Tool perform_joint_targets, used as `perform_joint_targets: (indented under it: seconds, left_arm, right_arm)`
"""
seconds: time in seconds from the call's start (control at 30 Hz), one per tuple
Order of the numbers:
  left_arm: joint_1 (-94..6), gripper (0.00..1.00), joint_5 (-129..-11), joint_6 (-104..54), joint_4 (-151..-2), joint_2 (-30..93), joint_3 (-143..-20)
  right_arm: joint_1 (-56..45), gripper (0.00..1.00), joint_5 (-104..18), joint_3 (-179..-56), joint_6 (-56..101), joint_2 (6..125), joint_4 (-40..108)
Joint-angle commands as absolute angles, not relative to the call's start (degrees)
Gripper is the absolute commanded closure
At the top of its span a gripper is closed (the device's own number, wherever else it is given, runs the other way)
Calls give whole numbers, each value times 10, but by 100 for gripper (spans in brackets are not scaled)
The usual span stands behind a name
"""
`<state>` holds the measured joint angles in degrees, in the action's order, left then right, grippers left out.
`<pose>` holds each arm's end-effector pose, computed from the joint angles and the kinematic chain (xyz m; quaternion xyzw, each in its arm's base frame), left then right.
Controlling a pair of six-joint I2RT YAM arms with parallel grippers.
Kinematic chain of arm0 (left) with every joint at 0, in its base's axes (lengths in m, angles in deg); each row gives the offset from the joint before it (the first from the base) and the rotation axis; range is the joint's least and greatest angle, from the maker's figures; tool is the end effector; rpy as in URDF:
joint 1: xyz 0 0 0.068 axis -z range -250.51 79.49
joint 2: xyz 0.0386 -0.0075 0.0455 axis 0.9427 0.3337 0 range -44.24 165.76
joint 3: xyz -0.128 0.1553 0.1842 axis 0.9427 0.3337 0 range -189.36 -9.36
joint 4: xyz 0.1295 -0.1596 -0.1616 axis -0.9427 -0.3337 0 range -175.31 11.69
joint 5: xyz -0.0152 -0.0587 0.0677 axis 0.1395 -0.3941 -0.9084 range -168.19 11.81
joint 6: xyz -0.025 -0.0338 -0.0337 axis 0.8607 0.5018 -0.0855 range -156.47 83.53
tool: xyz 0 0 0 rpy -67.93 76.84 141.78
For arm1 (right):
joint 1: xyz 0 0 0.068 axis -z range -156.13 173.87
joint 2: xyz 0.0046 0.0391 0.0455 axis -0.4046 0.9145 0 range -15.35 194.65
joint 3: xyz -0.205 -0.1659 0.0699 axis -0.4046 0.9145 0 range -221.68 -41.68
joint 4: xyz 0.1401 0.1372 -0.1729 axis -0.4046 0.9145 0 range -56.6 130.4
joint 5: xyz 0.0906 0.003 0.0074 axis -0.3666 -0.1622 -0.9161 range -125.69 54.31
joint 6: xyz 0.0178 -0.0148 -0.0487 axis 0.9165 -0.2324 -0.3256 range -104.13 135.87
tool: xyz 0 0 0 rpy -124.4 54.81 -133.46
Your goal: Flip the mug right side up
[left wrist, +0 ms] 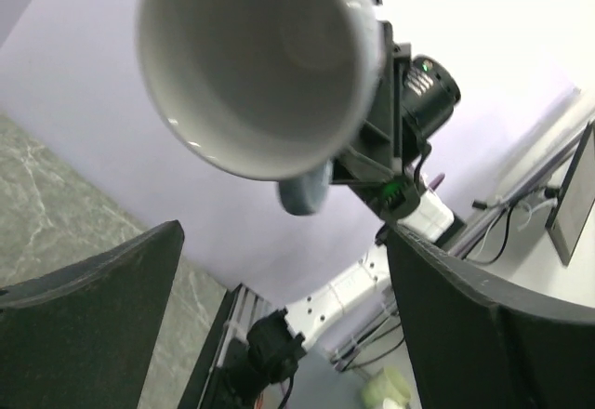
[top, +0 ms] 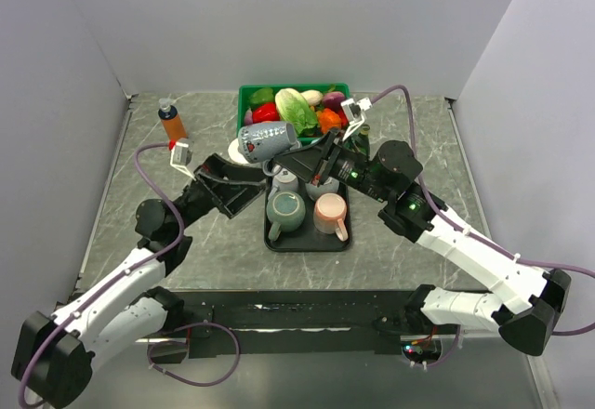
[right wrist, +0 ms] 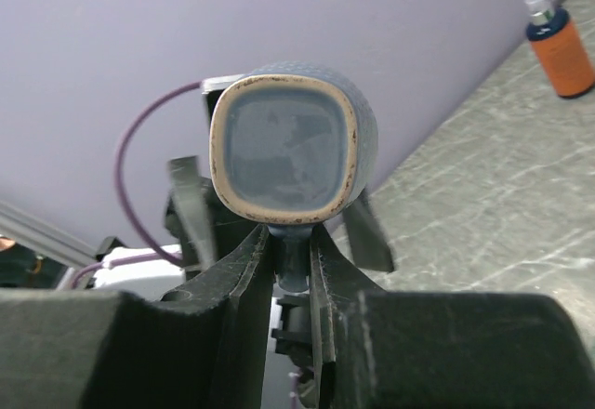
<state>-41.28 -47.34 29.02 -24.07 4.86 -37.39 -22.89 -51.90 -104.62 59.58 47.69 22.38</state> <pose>0.1523 -0.1062 0.3382 0.0796 0.5087 -0.7095 0.4812 0.1652 0.1902 0.4289 -0.1255 0.6272 0.6052 0.4739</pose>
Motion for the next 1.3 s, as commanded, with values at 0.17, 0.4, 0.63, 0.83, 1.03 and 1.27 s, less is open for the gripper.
perform_joint_targets:
  seconds: [0.17, 0.4, 0.63, 0.83, 1.03, 1.27]
  left_arm:
    - [-386, 24, -572, 328, -121, 99, -396]
    - [-377, 30, -568, 295, -163, 96, -421]
    - [-376, 47, -561, 293, -168, 102, -426]
    - [-371, 56, -531, 300, -149, 126, -436]
    - [-368, 64, -516, 296, -146, 132, -444]
    - [-368, 99, -523, 291, -156, 125, -445]
  right_arm:
    - [-232, 100, -536, -1037, 623, 463, 120]
    - [-232, 100, -540, -1036, 602, 455, 145]
    - [-232, 100, -552, -1037, 578, 451, 175]
    - [-231, 100, -581, -1050, 578, 464, 181]
    - [-232, 100, -599, -1047, 573, 470, 188]
    - [-231, 100, -612, -1036, 568, 472, 203]
